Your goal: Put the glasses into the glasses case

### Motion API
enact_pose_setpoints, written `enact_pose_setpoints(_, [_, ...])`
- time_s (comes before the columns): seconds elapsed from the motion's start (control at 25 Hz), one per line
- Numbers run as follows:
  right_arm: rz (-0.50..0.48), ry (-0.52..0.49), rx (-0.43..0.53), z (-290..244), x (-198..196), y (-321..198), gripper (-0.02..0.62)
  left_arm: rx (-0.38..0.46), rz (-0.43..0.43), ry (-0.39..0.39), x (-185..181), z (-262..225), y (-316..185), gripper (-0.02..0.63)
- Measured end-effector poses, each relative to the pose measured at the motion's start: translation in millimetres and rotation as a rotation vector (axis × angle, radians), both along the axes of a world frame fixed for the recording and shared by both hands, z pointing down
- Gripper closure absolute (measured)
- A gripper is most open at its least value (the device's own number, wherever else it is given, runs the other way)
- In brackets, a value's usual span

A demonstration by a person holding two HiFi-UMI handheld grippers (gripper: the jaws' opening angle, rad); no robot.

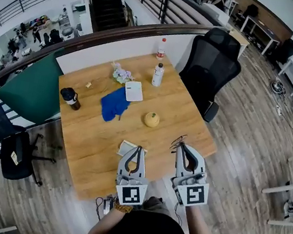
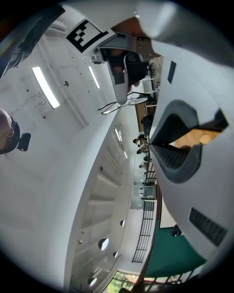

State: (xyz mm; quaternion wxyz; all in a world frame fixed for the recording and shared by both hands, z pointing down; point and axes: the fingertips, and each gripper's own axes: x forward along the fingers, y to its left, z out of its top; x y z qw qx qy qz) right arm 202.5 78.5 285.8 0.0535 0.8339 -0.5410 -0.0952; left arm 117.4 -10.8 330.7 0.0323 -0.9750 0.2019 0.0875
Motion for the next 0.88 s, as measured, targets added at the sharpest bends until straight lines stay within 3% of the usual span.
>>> enact_pose_setpoints(0.2, [-0.101, -0.030, -0.018, 14.4, 11.6, -35.3, 0.581, -0.029, -0.095, -0.037, -7.4, 9.7, -16.3, 0.586])
enact_pose_setpoints(0.44, [-0.203, -0.093, -0.036, 30.0, 46.7, -67.6, 0.581, -0.036, -0.205, -0.090, 14.6, 22.6, -30.8, 0.586])
enact_pose_setpoints(0.68, [-0.277, -0.100, 0.006, 27.5, 91.5, -84.8, 0.581, 0.006, -0.248, -0.118, 63.7, 19.0, -35.7, 0.587])
enact_pose_setpoints(0.88, [-0.316, -0.145, -0.013, 45.2, 125.1, -91.9, 0.581, 0.027, -0.271, -0.120, 106.7, 18.3, -39.5, 0.586])
